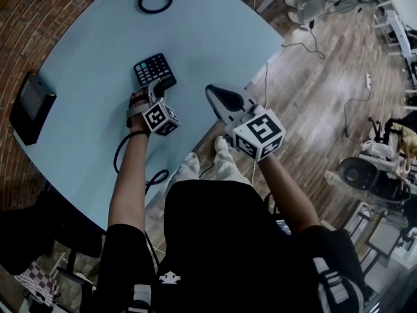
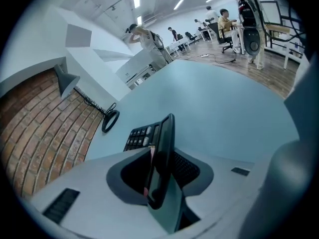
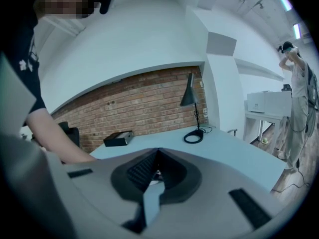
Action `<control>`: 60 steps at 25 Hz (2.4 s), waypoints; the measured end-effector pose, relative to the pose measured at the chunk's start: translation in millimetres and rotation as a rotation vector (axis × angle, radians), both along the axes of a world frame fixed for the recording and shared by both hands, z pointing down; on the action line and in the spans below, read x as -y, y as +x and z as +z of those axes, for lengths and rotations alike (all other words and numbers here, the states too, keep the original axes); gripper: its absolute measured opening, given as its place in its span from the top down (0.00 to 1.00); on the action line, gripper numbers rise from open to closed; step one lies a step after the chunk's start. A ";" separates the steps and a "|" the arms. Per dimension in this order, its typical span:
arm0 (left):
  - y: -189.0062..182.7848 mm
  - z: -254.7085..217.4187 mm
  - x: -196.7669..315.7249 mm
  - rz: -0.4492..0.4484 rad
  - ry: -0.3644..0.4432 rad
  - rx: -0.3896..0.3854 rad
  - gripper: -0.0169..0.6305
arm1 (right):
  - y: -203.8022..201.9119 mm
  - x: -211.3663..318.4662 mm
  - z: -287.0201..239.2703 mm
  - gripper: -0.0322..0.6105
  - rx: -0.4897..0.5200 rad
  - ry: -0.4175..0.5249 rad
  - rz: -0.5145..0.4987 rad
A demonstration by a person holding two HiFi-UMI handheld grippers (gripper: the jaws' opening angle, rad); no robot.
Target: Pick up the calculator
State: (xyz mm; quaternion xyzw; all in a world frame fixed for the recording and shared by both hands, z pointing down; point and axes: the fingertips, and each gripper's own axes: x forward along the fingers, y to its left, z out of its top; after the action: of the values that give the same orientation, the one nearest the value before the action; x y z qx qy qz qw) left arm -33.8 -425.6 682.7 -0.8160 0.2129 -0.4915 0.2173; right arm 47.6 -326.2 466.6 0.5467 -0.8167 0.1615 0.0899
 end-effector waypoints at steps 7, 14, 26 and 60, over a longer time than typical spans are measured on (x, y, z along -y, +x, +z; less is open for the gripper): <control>0.5 -3.1 2.2 -0.007 -0.003 -0.006 0.79 | -1.6 -4.7 0.5 0.94 -0.005 -0.007 0.006; 0.5 -55.6 23.7 -0.075 -0.003 -0.154 0.86 | 0.3 -8.5 -6.0 0.94 -0.018 0.011 0.010; -6.5 -109.5 15.9 -0.144 0.001 -0.353 0.87 | -8.0 -8.6 -22.5 0.94 -0.036 0.051 -0.030; -51.9 -228.6 -34.4 -0.275 -0.086 -0.870 0.87 | -63.5 23.4 -64.5 0.94 -0.062 0.176 -0.094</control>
State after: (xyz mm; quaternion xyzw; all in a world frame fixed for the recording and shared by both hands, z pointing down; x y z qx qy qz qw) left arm -85.7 -391.3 454.1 -0.9190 0.3701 -0.1357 0.0066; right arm -15.9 -349.6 402.1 0.5183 -0.8493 0.0676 0.0744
